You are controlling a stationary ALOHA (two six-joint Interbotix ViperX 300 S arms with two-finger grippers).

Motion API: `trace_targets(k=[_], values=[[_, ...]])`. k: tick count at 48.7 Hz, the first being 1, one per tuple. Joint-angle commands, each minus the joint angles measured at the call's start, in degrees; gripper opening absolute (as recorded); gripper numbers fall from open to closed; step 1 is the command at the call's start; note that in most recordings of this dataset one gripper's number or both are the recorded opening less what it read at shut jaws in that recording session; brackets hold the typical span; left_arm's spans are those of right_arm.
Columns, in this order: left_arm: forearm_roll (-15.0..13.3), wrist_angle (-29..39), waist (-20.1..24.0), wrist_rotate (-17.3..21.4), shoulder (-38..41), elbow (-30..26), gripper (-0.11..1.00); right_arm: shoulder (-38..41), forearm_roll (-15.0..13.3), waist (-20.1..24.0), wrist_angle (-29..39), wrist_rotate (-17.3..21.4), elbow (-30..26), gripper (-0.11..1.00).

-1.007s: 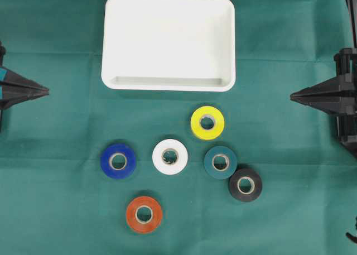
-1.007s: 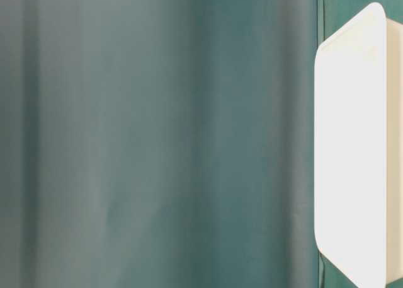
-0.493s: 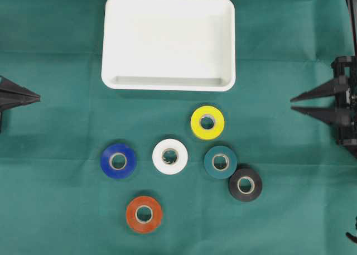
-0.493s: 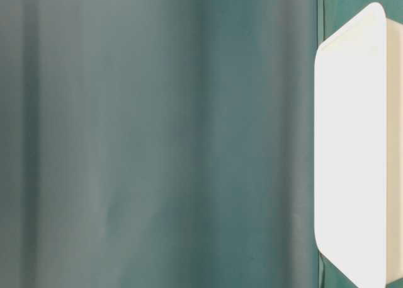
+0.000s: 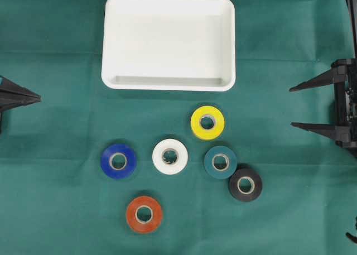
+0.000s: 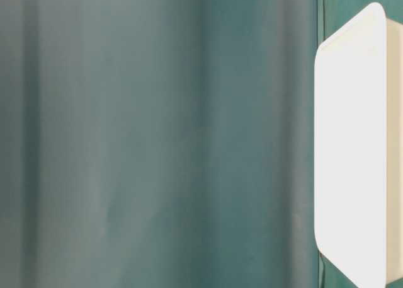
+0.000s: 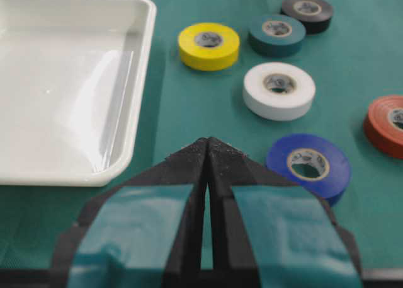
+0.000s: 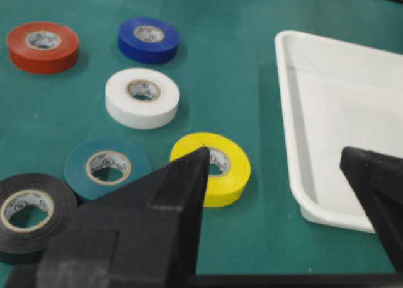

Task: Put the tape into the white case with the right arm.
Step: 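Open the right gripper and move it inward from the rest pose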

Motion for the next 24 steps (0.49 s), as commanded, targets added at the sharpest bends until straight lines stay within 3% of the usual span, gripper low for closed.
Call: trace_targets(k=[1, 24], values=[[-0.09, -0.26, 0.09, -0.09, 0.88, -0.62, 0.00, 0.44, -0.18, 0.88, 0.09, 0.00, -0.70, 0.80], [-0.09, -0.26, 0.09, -0.09, 0.97, -0.53, 0.00, 0.88, -0.35, 10.55, 3.69, 0.09, -0.70, 0.79]])
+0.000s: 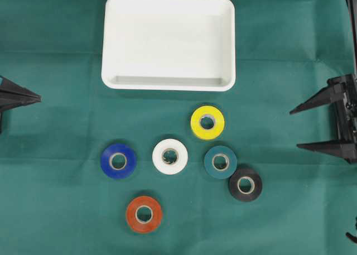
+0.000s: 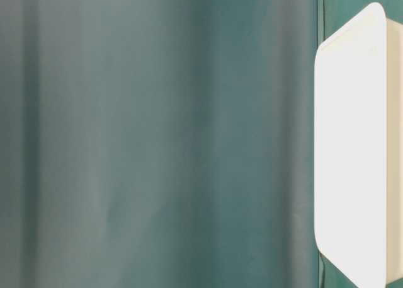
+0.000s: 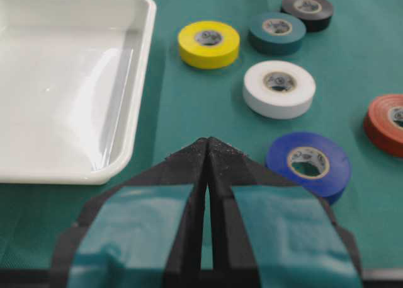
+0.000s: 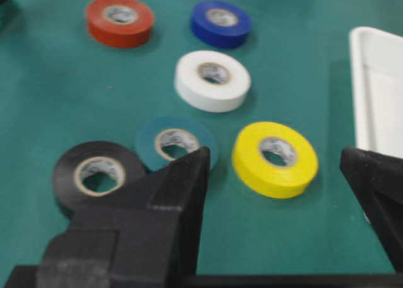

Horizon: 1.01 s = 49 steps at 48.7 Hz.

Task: Put the tape into the white case with the right arm.
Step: 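Open the right gripper and move it inward from the rest pose, then reach the right gripper over the orange-red tape roll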

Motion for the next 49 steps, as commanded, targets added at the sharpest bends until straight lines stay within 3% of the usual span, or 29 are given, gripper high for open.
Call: trace_targets(k=[1, 17, 25, 36, 49], values=[[-0.09, -0.26, 0.09, -0.09, 0.79, -0.62, 0.00, 0.79, -0.09, 0.88, 0.53, 0.09, -0.70, 0.79], [-0.09, -0.26, 0.09, -0.18, 0.88, -0.62, 0.00, 3.69, -0.09, 0.97, 0.79, -0.09, -2.29, 0.79], [-0.09, -0.26, 0.09, -0.18, 0.88, -0.62, 0.00, 9.40, -0.09, 0.97, -0.35, -0.09, -5.19, 0.77], [-0.09, -0.35, 0.09, -0.18, 0.88, -0.44, 0.00, 17.49, -0.09, 0.97, -4.31, -0.09, -9.76, 0.66], [0.00, -0.26, 0.09, -0.18, 0.79, -0.35, 0.00, 29.62, -0.09, 2.37, -9.14, -0.09, -14.94, 0.66]])
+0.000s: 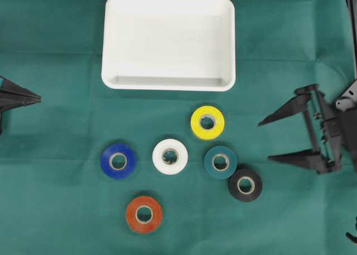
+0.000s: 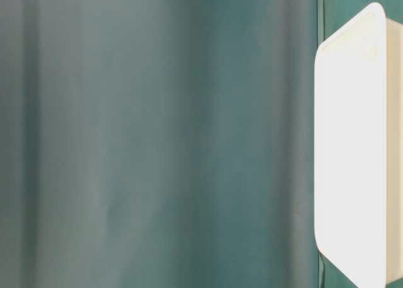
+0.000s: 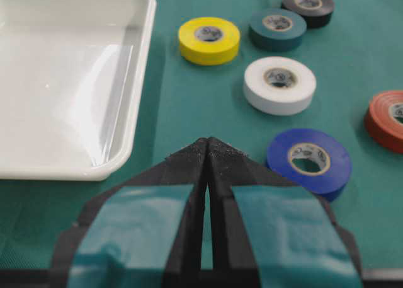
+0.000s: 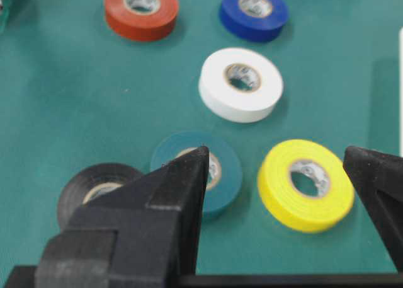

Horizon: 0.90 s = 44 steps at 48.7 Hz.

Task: Put the tape into the white case with the right arm.
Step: 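Reach the right gripper over the orange-red tape roll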

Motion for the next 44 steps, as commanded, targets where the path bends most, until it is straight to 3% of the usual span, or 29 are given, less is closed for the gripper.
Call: trace_targets(k=[1, 21, 31, 44], values=[[0.00, -0.26, 0.18, -0.09, 0.79, -0.62, 0.00, 4.31, -0.09, 0.97, -2.37, -0.09, -3.69, 0.66], [0.00, -0.35, 0.18, -0.09, 0.53, -0.44, 0.00, 25.75, 0.00, 2.55, -3.16, 0.26, -19.25, 0.66], [0.00, -0.53, 0.18, -0.09, 0.35, -0.09, 0.00, 36.12, 0.00, 4.04, -2.29, 2.90, -29.00, 0.66], [0.00, -0.62, 0.18, -0.18, 0.35, 0.35, 0.00, 44.12, 0.00, 4.57, 1.32, 3.43, -39.38, 0.66]])
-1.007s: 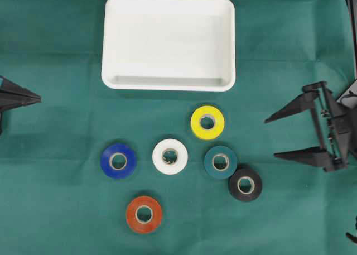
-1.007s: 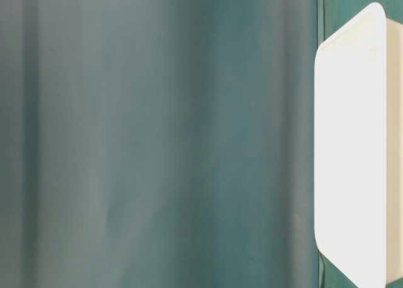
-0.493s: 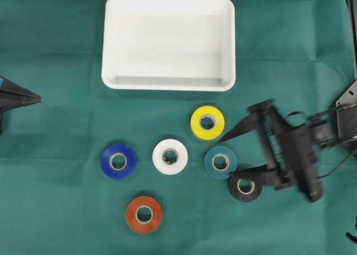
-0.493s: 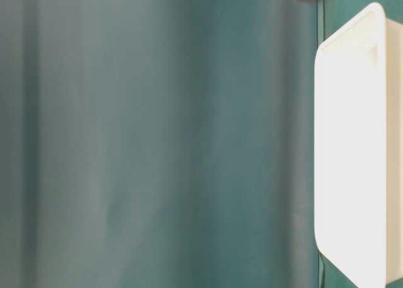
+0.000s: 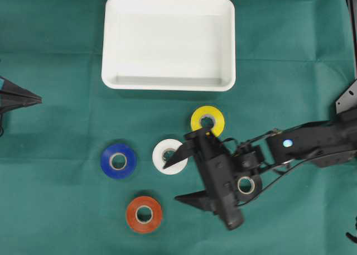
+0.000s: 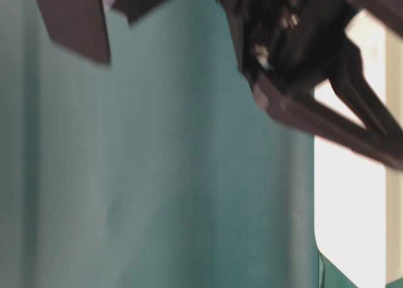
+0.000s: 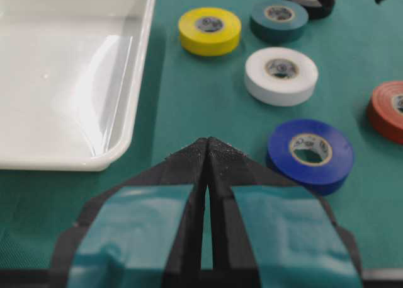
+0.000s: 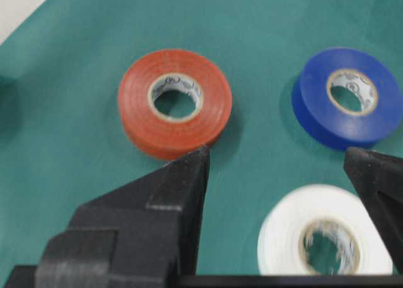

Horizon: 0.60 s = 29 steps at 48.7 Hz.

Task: Put the tape into the white case with the right arm.
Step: 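Reach the right gripper over the orange-red tape roll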

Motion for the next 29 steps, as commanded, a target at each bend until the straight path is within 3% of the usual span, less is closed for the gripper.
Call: trace_targets(k=[1, 13, 29], values=[[0.09, -0.53, 0.18, -0.09, 0.44, -0.53, 0.00, 1.14, -0.09, 0.70, 0.70, 0.09, -4.57, 0.66], [0.00, -0.53, 0.18, -0.18, 0.26, -0.18, 0.00, 6.68, 0.00, 1.58, 3.78, 0.18, -12.48, 0.66], [0.00, -0.62, 0.18, -1.14, -0.79, 0.44, 0.00, 11.07, -0.09, 1.85, 7.56, 0.35, -18.54, 0.66]])
